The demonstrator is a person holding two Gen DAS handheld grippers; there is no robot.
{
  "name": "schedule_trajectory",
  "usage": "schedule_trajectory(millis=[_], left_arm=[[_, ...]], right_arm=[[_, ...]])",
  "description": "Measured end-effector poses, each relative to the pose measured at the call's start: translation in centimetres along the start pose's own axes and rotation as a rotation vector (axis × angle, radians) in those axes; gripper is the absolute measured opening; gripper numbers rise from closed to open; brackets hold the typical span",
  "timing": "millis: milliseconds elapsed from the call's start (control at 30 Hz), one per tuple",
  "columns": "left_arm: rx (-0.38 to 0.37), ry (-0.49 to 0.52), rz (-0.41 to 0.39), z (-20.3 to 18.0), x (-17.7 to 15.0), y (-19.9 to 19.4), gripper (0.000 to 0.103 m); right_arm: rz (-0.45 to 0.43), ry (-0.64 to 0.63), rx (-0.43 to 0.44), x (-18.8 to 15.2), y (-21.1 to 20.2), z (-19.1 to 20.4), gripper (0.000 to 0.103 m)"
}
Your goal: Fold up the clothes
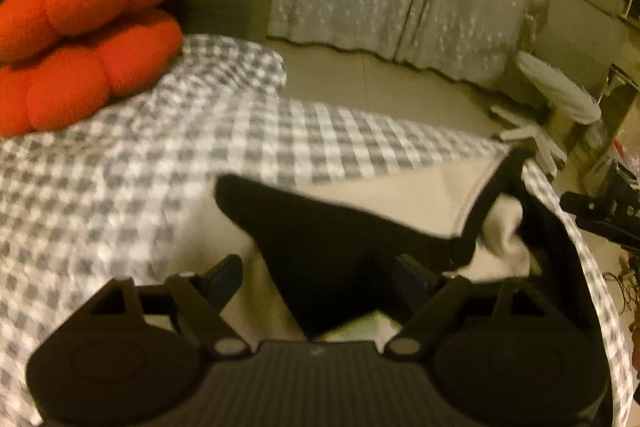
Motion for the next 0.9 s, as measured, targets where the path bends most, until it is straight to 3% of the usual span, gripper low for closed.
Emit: schedule_trajectory(millis=[133,267,400,533,633,700,800,900], left_arm=[[0.016,-0.006,-0.006,-0.5,-1.8,1.0,0.081],[0.046,0.010,-0.002,-1.1,-2.9,1.9,0.062],[0.045,-0.037,-0.035,-1.1,-2.5,1.9,0.052],[0.046,-0.085,-0.066,-0.9,-2.1,1.8,0.032],[0.051,-0.103,-0.074,-0.5,-2.0,1.8,0.020],[0.053,-0.110,-0.077,-0.3,-2.0,1.9,0.015],[0.064,-0.109,-0.081,-0.1,-1.9,1.9,0.009],[0.078,-0.108,-0.088,0.2,-1.8,1.8,0.008]], right_arm=[[0.027,-0.025,-0.045,-1.6,-0.2,-1.2,0.055],[0.052,-0.028,-0.045,-2.5,0.5,-1.9,0.055],[0.073,-0.014,-0.030,-3.2,1.1,-2.3,0.055],[0.076,-0.021,-0.038,-3.4,1.4,-2.4,0.055],[0.080,-0.024,-0.044,-3.5,1.6,-2.4,0.040],[0.084,-0.018,-0.048,-3.6,1.7,-2.6,0.022],[0.079,-0.013,-0.062,-3.5,1.7,-3.0,0.009],[0.051,-0.030,-0.098,-3.1,1.3,-3.4,0.004]])
Point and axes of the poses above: each gripper's, at about its wrist camera, not at the fingertips, and y roughly the way its jaws point, z to its left, x to its top, the point moved 10 cm from there along y, roughly the way its jaws point, and after that the axes turned 10 degrees about x, right-handed, at the moved point
